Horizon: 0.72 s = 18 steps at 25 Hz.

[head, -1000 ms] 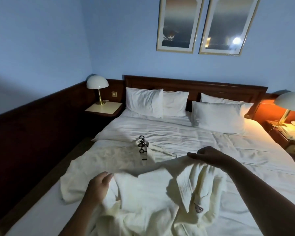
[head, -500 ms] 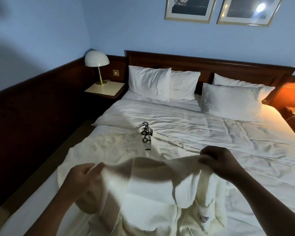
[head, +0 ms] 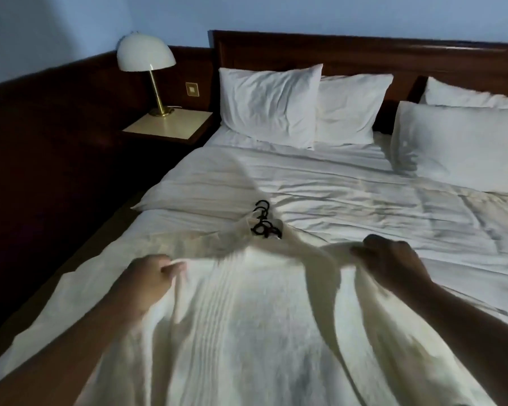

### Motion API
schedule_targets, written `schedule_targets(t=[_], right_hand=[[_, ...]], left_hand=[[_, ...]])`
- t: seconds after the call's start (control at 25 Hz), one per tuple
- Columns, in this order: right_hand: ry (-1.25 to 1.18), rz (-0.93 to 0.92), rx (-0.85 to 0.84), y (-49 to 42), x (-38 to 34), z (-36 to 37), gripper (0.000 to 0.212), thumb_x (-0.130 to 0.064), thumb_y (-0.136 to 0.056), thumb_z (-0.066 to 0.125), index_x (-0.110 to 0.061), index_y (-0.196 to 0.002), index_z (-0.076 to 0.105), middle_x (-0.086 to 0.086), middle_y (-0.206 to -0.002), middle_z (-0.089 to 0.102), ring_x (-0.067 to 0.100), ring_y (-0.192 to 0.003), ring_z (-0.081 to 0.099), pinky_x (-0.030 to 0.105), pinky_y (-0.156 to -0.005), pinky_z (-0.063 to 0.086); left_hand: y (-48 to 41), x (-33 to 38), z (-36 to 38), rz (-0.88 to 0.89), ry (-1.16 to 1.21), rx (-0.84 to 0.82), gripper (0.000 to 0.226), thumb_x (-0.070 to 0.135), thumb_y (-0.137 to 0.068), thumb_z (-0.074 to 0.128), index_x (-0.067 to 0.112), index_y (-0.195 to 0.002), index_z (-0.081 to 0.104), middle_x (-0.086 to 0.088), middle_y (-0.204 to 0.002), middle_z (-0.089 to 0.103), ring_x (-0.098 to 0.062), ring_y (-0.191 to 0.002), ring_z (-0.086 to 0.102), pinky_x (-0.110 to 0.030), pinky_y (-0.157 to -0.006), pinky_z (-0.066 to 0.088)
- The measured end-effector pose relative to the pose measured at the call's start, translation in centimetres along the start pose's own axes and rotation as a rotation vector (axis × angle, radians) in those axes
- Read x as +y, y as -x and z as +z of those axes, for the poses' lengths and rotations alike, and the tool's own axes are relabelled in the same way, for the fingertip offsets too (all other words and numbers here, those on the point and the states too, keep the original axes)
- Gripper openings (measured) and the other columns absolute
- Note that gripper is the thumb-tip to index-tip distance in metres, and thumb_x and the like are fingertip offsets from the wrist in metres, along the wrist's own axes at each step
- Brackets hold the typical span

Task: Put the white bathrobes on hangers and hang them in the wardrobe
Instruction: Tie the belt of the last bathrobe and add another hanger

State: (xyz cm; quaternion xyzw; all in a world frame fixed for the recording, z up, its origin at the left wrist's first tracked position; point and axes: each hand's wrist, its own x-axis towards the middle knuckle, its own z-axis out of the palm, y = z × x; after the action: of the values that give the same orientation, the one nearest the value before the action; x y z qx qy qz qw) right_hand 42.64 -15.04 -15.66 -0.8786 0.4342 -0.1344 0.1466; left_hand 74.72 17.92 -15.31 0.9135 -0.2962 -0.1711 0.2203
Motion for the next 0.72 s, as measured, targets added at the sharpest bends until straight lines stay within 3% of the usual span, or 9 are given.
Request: schedule_targets(t=[0.08, 0.12, 0.2, 0.28, 0.36, 0.44, 0.52, 0.64, 0.72], right_hand=[[0.057, 0.106, 0.090, -6.4, -0.9, 6.3, 0.015, -0.044, -0.095, 0.059, -0.032, -0.089, 0.053, 0.010, -0.104, 0.068, 0.037, -0.103, 0.062, 0.038, -0.073, 0.041], [0.117, 0.161, 0.081, -8.3, -0.8, 10.5, 0.013, -0.041, -0.095, 0.059, -0.031, -0.102, 0.055, 0.009, -0.114, 0.064, 0.036, -0.112, 0.055, 0.042, -0.083, 0.041], [0.278, 0.259, -0.027, -9.4, 0.3, 18.9, 0.028, -0.040, -0.095, 0.055, -0.029, -0.121, 0.054, 0.009, -0.125, 0.054, 0.034, -0.122, 0.044, 0.050, -0.098, 0.034], [0.374, 0.242, -0.065, -7.9, 2.2, 25.9, 0.031, -0.039, -0.097, 0.044, -0.028, -0.125, 0.054, 0.012, -0.126, 0.053, 0.036, -0.122, 0.043, 0.056, -0.103, 0.033], [0.384, 0.233, 0.037, -6.5, 3.8, 29.5, 0.033, -0.038, -0.097, 0.037, -0.024, -0.120, 0.056, 0.015, -0.120, 0.055, 0.038, -0.117, 0.046, 0.059, -0.100, 0.035], [0.331, 0.247, 0.137, -7.1, 4.4, 30.6, 0.028, -0.037, -0.097, 0.038, -0.023, -0.113, 0.057, 0.015, -0.116, 0.057, 0.038, -0.114, 0.045, 0.059, -0.099, 0.033], [0.260, 0.242, 0.156, -7.6, 4.2, 30.4, 0.020, -0.032, -0.097, 0.043, -0.026, -0.111, 0.055, 0.013, -0.118, 0.057, 0.037, -0.115, 0.044, 0.059, -0.101, 0.030], [-0.096, 0.397, 0.327, -6.4, 1.5, 27.5, 0.026, -0.029, -0.090, 0.046, -0.028, -0.115, 0.054, 0.011, -0.126, 0.052, 0.037, -0.123, 0.041, 0.061, -0.103, 0.029], [-0.317, 0.221, 0.482, -5.2, -4.1, 26.6, 0.030, -0.025, -0.085, 0.048, -0.027, -0.113, 0.057, 0.006, -0.117, 0.055, 0.036, -0.115, 0.046, 0.055, -0.096, 0.035]], left_hand=[[-7.6, 0.8, 4.0, 0.071, -0.094, 0.321, 0.048, 0.059, -0.099, 0.049, 0.015, -0.090, 0.066, -0.010, -0.088, 0.069, -0.039, -0.094, 0.066, -0.040, -0.075, 0.051], [-10.7, 0.6, 6.6, 0.051, -0.125, 0.337, 0.049, 0.060, -0.099, 0.048, 0.015, -0.098, 0.068, -0.014, -0.100, 0.071, -0.041, -0.101, 0.064, -0.042, -0.079, 0.051], [-14.2, -1.9, 13.4, -0.034, -0.212, 0.147, 0.055, 0.067, -0.097, 0.045, 0.018, -0.103, 0.069, -0.015, -0.110, 0.071, -0.040, -0.105, 0.064, -0.041, -0.084, 0.052], [-14.8, -6.2, 19.8, -0.071, -0.264, -0.018, 0.068, 0.079, -0.092, 0.037, 0.024, -0.110, 0.072, -0.012, -0.113, 0.072, -0.037, -0.105, 0.067, -0.041, -0.089, 0.054], [-14.1, -9.1, 23.3, -0.053, -0.200, 0.068, 0.067, 0.081, -0.092, 0.031, 0.033, -0.116, 0.071, -0.007, -0.113, 0.074, -0.035, -0.105, 0.068, -0.042, -0.091, 0.055], [-14.7, -10.4, 24.7, -0.016, -0.164, 0.180, 0.067, 0.080, -0.093, 0.030, 0.032, -0.115, 0.071, -0.006, -0.109, 0.075, -0.035, -0.103, 0.069, -0.042, -0.088, 0.055], [-15.6, -10.8, 24.9, -0.012, -0.156, 0.180, 0.073, 0.083, -0.091, 0.024, 0.031, -0.112, 0.071, -0.004, -0.105, 0.075, -0.033, -0.102, 0.069, -0.041, -0.086, 0.056], [-15.4, -10.9, 25.4, -0.008, -0.155, 0.171, 0.087, 0.090, -0.085, 0.011, 0.028, -0.106, 0.068, -0.002, -0.098, 0.075, -0.031, -0.098, 0.070, -0.039, -0.083, 0.056], [-15.5, -11.1, 25.4, -0.025, -0.163, 0.166, 0.090, 0.090, -0.084, 0.007, 0.027, -0.105, 0.068, -0.003, -0.098, 0.075, -0.031, -0.098, 0.070, -0.039, -0.083, 0.056]])
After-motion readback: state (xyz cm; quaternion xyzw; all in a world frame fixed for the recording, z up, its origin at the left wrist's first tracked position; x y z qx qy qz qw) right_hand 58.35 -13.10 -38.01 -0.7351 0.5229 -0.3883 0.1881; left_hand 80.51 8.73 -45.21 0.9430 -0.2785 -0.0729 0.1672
